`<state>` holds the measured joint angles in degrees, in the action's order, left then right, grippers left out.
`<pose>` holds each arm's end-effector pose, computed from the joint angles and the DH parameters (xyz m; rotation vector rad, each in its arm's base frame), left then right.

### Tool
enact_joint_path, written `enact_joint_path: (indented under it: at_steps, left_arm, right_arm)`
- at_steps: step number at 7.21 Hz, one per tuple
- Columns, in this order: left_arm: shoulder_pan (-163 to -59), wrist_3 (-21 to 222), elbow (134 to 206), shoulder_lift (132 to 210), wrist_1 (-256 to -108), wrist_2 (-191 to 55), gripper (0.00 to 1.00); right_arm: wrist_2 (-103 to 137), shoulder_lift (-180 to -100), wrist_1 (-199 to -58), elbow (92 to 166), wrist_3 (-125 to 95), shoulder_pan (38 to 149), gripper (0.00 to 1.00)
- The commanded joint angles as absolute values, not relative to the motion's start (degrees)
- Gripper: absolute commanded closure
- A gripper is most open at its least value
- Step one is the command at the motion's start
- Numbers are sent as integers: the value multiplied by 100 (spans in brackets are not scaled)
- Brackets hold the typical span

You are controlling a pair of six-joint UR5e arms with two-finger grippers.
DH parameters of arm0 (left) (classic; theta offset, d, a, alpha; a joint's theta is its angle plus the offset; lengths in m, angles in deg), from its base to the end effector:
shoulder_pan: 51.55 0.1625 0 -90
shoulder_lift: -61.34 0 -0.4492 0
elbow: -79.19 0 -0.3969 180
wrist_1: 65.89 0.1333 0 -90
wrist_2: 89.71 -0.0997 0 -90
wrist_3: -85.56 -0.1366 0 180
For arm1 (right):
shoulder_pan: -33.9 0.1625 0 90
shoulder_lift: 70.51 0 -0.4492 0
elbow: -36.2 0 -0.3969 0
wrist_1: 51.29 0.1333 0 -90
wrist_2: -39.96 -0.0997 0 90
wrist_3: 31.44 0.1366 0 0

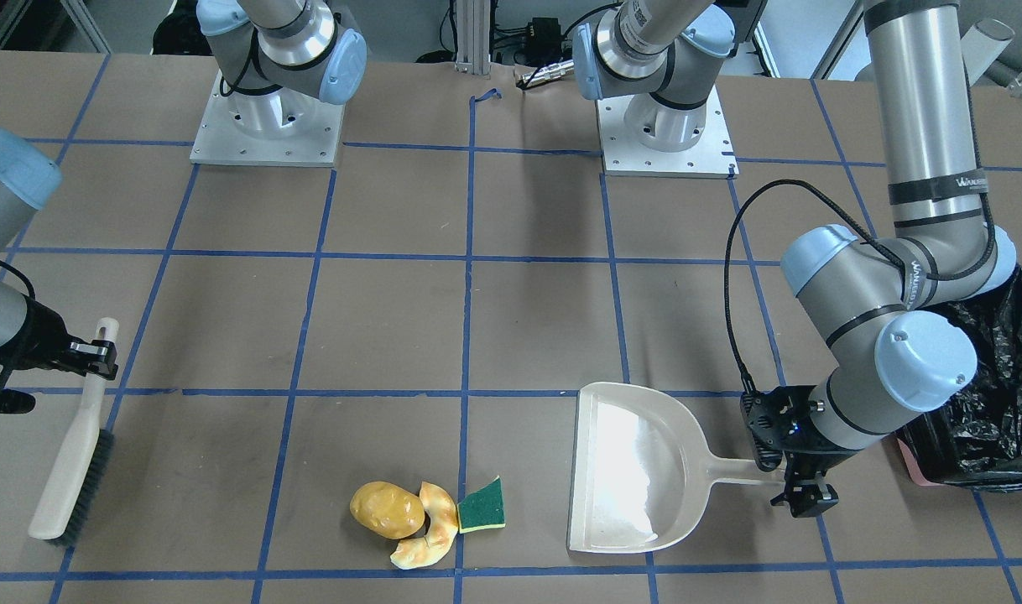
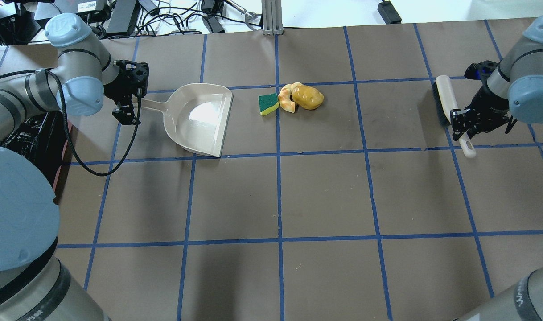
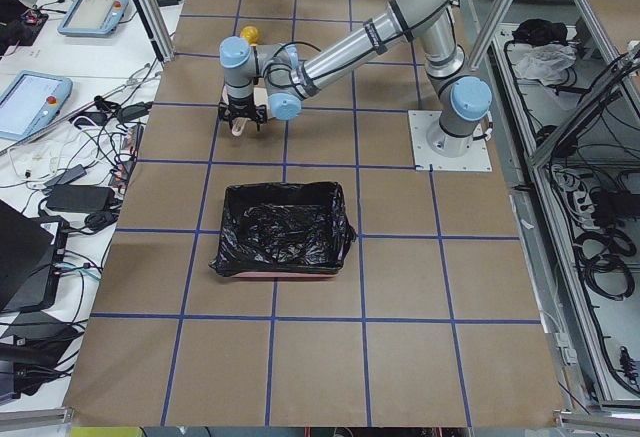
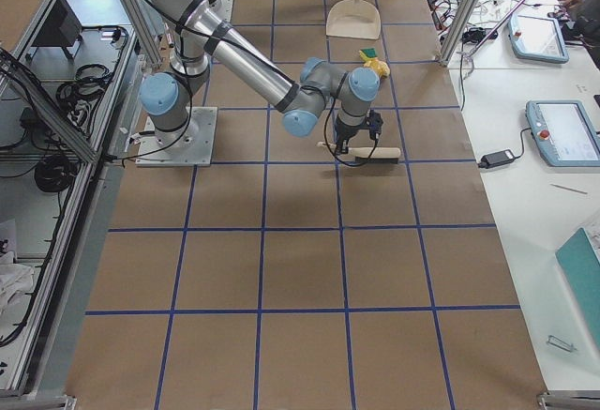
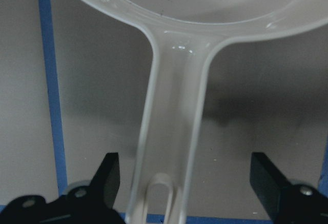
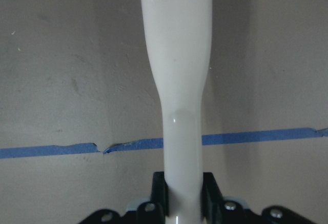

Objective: Sweep and dump trash into bin
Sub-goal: 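Grasp the dustpan handle with left gripper while right gripper grasps brush handle, then lift the brush with the right gripper and carry it toward the sponge and toy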

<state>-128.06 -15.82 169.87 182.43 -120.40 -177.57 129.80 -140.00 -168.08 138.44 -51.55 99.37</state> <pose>0.0235 -0.6913 0.2085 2.1563 2.2345 -0.1032 -0.1176 -0.5797 0.2223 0.1196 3.0937 0.1475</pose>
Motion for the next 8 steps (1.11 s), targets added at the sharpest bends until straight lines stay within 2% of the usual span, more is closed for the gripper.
enact_joint_path:
  at_steps: [1,4,5,6,7,8]
  left_arm:
    - [-12845,-1420,16831,18255,-12213,-17681,8]
    - [-12863,-1314,16831,18210,-12320,-17716,5]
    - [-12906,-1297,16831,18202,-12320,-17724,24]
    - [-12941,-1297,16831,18175,-12311,-17768,59]
    - [-12942,-1323,16822,18166,-12302,-17838,78]
    - [-12942,-1358,16822,18175,-12276,-17847,84]
  right_arm:
    - [12979,-14029,-16835,13755,-5200,10025,97]
    - [12952,-14021,-16800,13499,-5059,10913,97]
    - [12682,-13994,-16835,13464,-5051,11053,97]
    - [12523,-13951,-16827,13368,-4946,11202,97]
    - [12513,-13933,-16818,13306,-4928,11265,97]
    - [12495,-13933,-16801,13314,-4919,11274,97]
